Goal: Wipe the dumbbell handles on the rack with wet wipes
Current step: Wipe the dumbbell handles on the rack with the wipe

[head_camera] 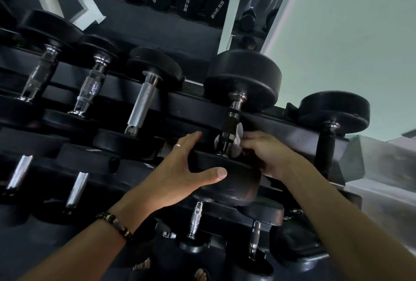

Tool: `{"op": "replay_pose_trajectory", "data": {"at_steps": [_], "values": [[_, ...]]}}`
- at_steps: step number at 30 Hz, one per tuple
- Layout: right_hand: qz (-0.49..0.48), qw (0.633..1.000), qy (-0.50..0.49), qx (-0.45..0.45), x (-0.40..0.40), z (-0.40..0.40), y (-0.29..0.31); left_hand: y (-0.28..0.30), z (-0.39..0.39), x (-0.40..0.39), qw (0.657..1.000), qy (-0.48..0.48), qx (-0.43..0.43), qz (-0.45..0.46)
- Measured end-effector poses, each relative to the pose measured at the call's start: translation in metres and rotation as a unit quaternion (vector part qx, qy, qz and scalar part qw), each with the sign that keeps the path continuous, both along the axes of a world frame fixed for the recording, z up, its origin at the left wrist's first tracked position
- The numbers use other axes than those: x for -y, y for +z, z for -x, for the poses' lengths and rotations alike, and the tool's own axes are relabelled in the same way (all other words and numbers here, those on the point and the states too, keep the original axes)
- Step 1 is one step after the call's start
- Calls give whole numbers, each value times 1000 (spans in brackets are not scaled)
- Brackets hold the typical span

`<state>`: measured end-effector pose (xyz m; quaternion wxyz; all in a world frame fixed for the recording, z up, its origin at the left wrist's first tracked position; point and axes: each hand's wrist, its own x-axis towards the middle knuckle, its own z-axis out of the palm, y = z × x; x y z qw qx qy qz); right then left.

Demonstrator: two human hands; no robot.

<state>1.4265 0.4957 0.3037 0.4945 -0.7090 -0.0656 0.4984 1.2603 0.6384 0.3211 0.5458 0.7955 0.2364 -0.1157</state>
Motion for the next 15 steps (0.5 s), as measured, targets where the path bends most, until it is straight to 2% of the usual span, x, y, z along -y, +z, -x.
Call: {"op": "replay_pose_trajectory", "data": {"at_steps": [1,3,5,6,7,9,11,15], "values": [[8,1000,9,21,1,-5,0,0,0,0,1000,2,2,3],[-40,997,-67,29,-15,-21,2,1,-1,1,1000,4,3,4],[-127,975,-181,-33,-36,-28,5,2,-1,1,1000,6,3,2],[-153,965,-203,-70,-38,-27,1,2,-1,1,1000,6,3,1],[-151,963,-197,-102,-34,-23,-5,1,-1,1,1000,3,2,0],[-75,987,-98,-100,-16,-8,-5,-1,-1,0,1000,0,0,3],[-10,999,17,-25,-5,-3,-1,-2,-2,-2,1000,5,2,8],[43,991,12,123,-7,-13,16,-1,-3,-5,1000,-12,-5,5]]}}
